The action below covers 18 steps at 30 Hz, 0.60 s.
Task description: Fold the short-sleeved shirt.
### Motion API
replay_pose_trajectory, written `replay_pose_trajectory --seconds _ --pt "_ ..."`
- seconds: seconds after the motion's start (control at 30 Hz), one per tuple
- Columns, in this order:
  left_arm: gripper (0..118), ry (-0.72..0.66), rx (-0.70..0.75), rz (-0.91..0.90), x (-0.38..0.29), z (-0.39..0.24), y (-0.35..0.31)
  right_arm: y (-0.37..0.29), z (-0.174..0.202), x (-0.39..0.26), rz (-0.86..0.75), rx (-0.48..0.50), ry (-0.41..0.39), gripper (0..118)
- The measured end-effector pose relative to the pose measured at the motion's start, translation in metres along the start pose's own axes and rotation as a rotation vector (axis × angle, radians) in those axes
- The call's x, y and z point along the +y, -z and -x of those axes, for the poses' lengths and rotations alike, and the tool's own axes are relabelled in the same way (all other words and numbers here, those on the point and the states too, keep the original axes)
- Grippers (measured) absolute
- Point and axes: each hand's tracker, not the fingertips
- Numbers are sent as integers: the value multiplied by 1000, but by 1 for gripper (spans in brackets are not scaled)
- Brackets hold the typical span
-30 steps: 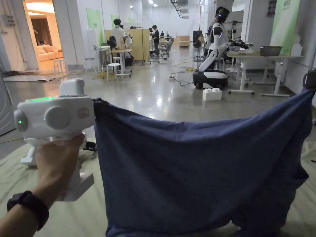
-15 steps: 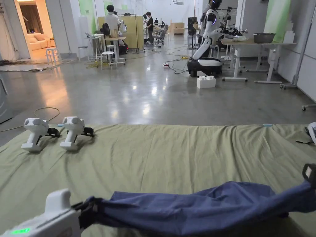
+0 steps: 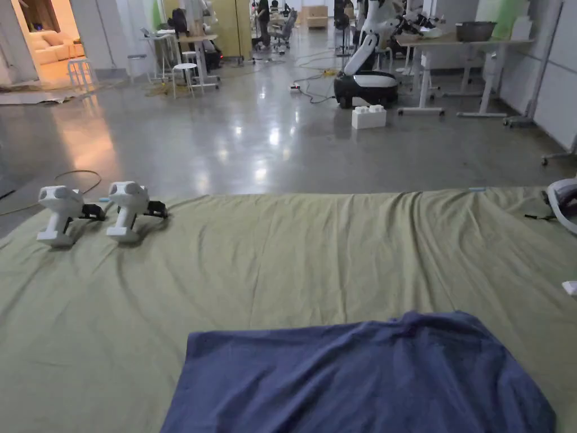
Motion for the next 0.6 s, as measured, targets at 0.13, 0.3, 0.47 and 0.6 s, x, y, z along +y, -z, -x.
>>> replay_pose_trajectory --seconds 0.13,0.3,0.47,0.6 --pt "5 -32 14 117 -16 7 19 25 -12 -28 155 -32 -27 6" --pt "8 35 64 217 -20 7 32 42 -20 -39 257 -90 -112 8" --pt "79 -18 60 104 -15 12 13 30 -23 -43 262 -95 -217 39" --pt "83 52 69 -59 0 5 -27 1 -18 -33 140 -49 -224 83"
